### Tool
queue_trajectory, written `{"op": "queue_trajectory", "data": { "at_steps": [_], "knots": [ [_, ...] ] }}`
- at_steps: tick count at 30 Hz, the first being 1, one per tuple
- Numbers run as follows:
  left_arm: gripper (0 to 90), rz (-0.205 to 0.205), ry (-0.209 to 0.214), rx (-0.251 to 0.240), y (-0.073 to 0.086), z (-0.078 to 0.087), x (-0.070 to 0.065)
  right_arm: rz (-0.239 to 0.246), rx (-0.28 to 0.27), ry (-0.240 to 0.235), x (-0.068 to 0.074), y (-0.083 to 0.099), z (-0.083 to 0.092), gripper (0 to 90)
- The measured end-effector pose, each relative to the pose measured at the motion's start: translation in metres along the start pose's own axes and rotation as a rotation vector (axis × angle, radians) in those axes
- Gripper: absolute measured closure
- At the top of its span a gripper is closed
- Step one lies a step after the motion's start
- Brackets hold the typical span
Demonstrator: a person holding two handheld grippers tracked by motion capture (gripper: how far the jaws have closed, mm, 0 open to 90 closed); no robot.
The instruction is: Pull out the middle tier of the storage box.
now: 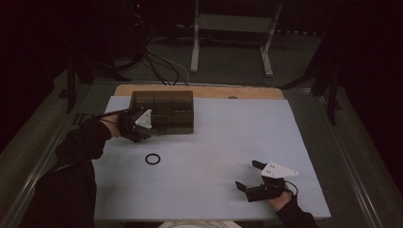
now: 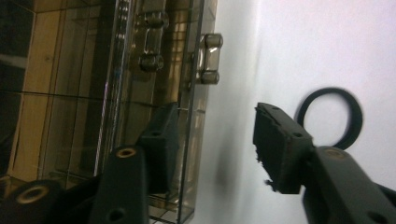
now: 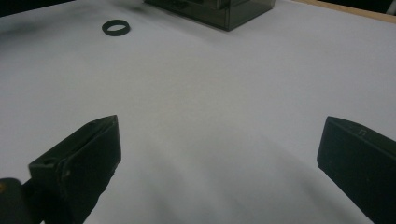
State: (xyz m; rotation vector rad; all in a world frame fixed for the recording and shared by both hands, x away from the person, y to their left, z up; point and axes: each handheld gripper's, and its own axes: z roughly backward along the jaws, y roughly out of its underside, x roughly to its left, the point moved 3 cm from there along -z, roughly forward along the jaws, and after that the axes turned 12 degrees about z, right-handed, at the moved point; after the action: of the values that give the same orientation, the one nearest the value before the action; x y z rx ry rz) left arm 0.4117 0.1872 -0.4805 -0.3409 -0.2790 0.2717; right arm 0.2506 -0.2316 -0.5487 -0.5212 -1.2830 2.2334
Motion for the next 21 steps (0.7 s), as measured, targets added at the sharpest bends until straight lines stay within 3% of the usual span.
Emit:
{"op": "queue_trajectory", "data": {
  "at_steps": [8,15,16,21],
  "knots": [
    [64.9,-0.037,-0.020,0.062,0.002,-0.011,0.009,0.002,0.002,-0.003,0.000,0.000,0.000,0.0],
    [69.9,-0.050,-0.011,0.089,0.001,-0.019,0.012,0.000,0.004,-0.005,0.000,0.000,0.000,0.0],
    [70.8,-0.070,-0.022,0.110,0.001,-0.022,0.012,0.001,0.004,-0.005,0.000,0.000,0.000,0.0],
    [74.6,-0.074,-0.012,0.111,-0.001,-0.026,0.012,0.000,0.004,-0.006,0.000,0.001,0.000,0.0]
  ]
}}
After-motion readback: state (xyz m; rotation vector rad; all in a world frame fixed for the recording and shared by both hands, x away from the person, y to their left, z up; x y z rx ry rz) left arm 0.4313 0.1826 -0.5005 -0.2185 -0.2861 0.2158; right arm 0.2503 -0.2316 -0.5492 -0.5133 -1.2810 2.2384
